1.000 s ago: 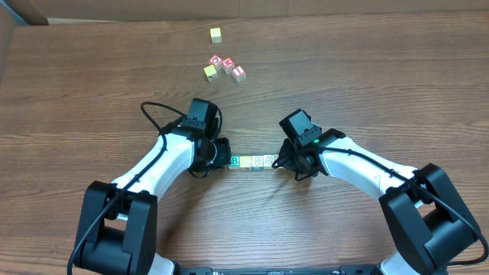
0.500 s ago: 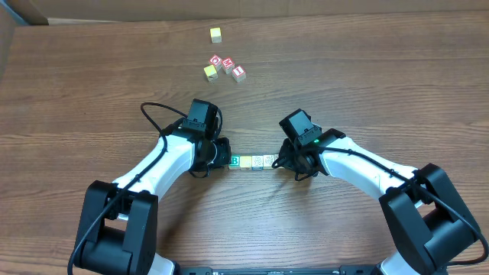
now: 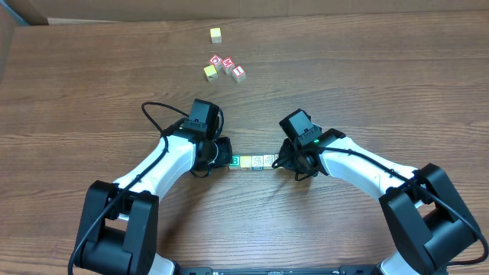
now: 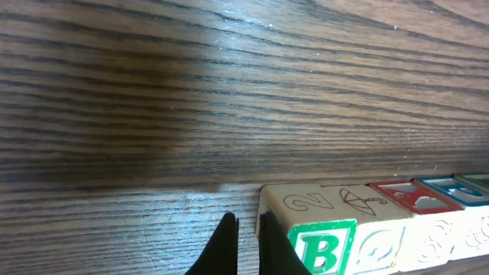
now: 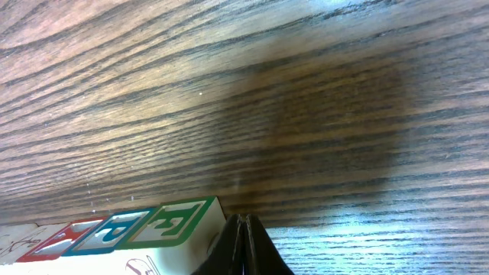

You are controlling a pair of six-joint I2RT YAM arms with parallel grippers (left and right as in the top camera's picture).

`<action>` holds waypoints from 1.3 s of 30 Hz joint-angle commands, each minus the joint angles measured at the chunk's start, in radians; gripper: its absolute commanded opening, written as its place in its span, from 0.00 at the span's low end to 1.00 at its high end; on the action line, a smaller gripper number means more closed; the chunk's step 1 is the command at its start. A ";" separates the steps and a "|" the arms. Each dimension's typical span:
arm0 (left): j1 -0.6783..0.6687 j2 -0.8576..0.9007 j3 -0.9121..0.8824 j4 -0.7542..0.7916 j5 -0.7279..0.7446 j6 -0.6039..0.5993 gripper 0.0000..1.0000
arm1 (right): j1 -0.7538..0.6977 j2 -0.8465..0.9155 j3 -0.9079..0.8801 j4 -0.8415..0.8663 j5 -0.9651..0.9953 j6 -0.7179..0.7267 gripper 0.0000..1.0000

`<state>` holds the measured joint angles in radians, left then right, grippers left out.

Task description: Flip 5 blocks

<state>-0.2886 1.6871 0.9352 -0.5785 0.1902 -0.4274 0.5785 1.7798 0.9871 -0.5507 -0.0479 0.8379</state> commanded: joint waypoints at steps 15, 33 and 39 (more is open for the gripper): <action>-0.007 0.060 -0.011 0.048 -0.013 -0.019 0.04 | 0.006 0.002 -0.006 0.004 -0.014 0.000 0.04; -0.006 0.060 -0.004 0.060 -0.013 -0.018 0.04 | 0.006 0.002 -0.006 0.004 -0.074 0.005 0.04; -0.006 0.060 -0.004 0.081 -0.013 -0.019 0.04 | 0.016 0.002 -0.006 0.000 -0.090 0.059 0.04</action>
<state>-0.2886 1.7393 0.9352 -0.5060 0.1680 -0.4389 0.5789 1.7798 0.9871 -0.5583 -0.1085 0.8616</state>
